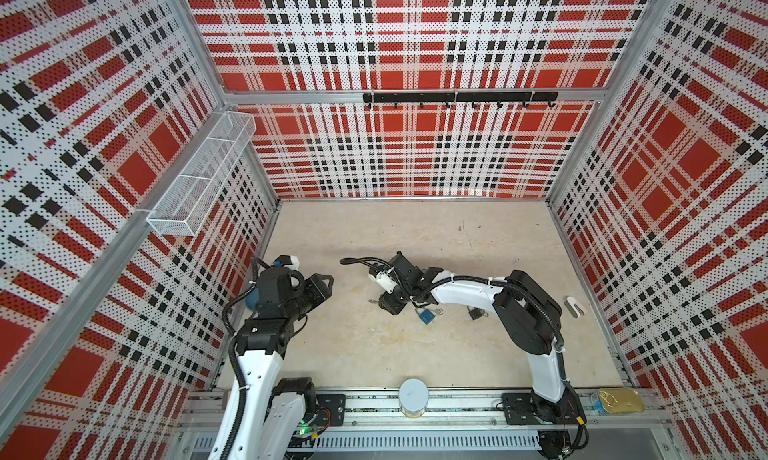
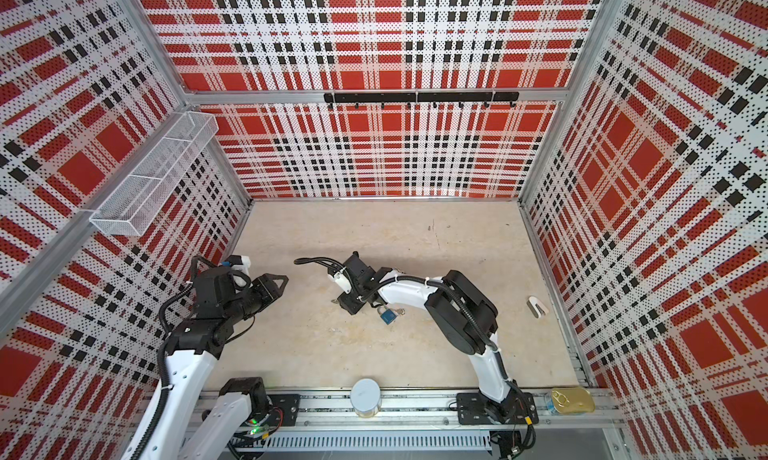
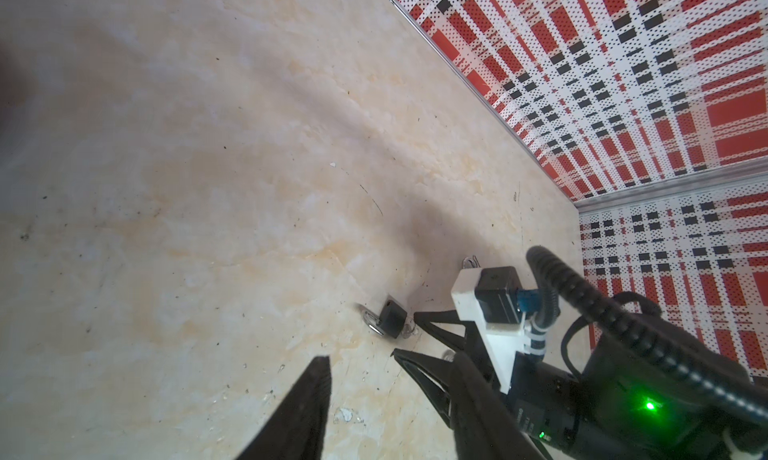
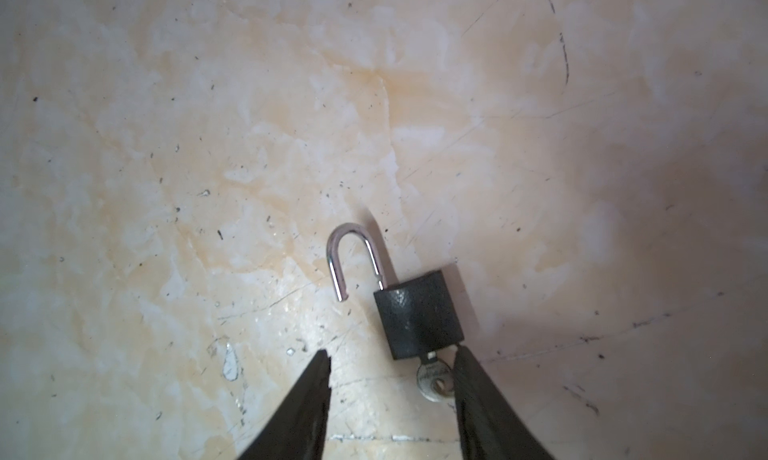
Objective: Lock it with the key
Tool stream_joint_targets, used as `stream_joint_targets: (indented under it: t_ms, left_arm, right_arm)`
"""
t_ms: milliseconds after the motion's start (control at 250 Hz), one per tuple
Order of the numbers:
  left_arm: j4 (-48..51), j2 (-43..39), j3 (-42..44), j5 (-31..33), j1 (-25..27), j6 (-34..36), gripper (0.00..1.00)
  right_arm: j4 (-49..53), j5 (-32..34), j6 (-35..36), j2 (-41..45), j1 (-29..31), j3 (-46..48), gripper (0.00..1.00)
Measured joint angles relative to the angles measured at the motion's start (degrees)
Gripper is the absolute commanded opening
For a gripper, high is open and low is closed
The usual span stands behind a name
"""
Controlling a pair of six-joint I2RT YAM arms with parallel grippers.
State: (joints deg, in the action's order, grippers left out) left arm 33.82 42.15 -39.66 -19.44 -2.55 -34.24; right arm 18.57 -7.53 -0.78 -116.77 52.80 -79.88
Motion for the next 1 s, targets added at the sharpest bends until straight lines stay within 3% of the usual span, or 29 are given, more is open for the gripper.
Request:
stream_joint_targets:
  t_ms: [1000]
  left_arm:
    - [-0.44,2.43,-0.15,-1.4,-0.15,1.31,0.5]
  right_arm:
    - [-0.55,3.39,4.52,-4.37,0.17,-1.77,0.46]
